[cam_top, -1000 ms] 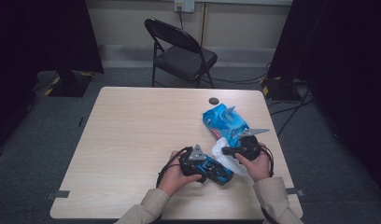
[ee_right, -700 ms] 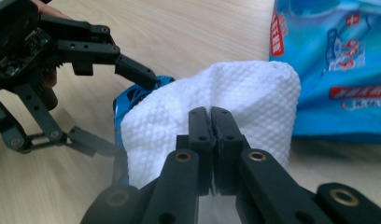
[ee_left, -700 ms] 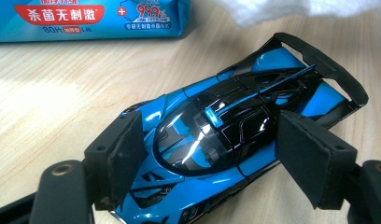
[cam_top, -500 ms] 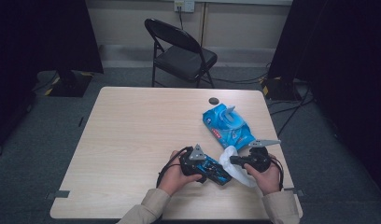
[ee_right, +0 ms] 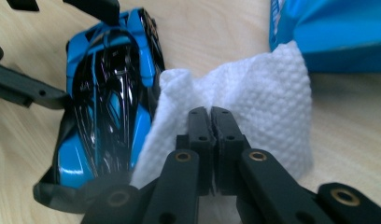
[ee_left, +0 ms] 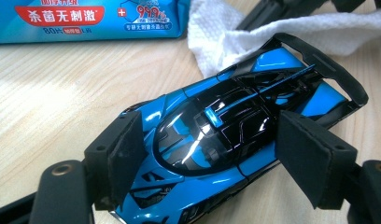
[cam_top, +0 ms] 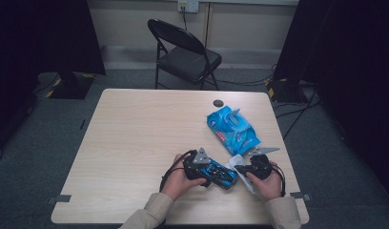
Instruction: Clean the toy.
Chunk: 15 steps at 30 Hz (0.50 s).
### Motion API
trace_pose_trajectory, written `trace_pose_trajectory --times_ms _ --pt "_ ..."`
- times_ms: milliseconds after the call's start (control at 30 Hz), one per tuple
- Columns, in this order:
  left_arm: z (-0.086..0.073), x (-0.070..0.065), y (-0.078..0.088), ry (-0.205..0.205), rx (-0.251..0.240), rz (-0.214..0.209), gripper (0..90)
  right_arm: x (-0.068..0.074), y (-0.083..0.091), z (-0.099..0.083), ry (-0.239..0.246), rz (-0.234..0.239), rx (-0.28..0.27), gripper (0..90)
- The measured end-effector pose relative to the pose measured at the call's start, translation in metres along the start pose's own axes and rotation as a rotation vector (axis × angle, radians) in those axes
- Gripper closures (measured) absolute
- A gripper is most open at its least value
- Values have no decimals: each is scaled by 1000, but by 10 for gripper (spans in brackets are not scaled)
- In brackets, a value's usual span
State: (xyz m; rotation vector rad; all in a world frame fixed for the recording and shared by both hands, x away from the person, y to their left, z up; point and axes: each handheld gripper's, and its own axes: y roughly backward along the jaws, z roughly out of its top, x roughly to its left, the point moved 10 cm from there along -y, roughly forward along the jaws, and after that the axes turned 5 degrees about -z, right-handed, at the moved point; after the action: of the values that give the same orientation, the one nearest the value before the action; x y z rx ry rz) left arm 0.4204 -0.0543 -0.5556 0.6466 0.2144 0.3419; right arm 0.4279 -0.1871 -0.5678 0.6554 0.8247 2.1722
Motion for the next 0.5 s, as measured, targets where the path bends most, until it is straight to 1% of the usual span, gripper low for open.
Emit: trace_pose_trajectory --times_ms 133,233,267,300,367,400,500 --pt "0 0 0 -2 5 0 240 0 -1 -1 -11 8 -7 882" --pt "0 0 0 0 7 2 239 1 -2 0 5 3 5 882" --pt "0 0 0 -5 7 2 239 1 -3 1 6 2 9 882" --pt "0 0 0 1 3 2 239 1 -4 2 9 4 11 882" --pt "0 0 0 -1 2 1 239 2 -6 4 8 6 13 882" --pt "0 0 0 -4 9 1 239 2 -7 5 12 7 14 882" --pt "1 0 0 -2 8 1 239 4 -11 9 17 14 22 882"
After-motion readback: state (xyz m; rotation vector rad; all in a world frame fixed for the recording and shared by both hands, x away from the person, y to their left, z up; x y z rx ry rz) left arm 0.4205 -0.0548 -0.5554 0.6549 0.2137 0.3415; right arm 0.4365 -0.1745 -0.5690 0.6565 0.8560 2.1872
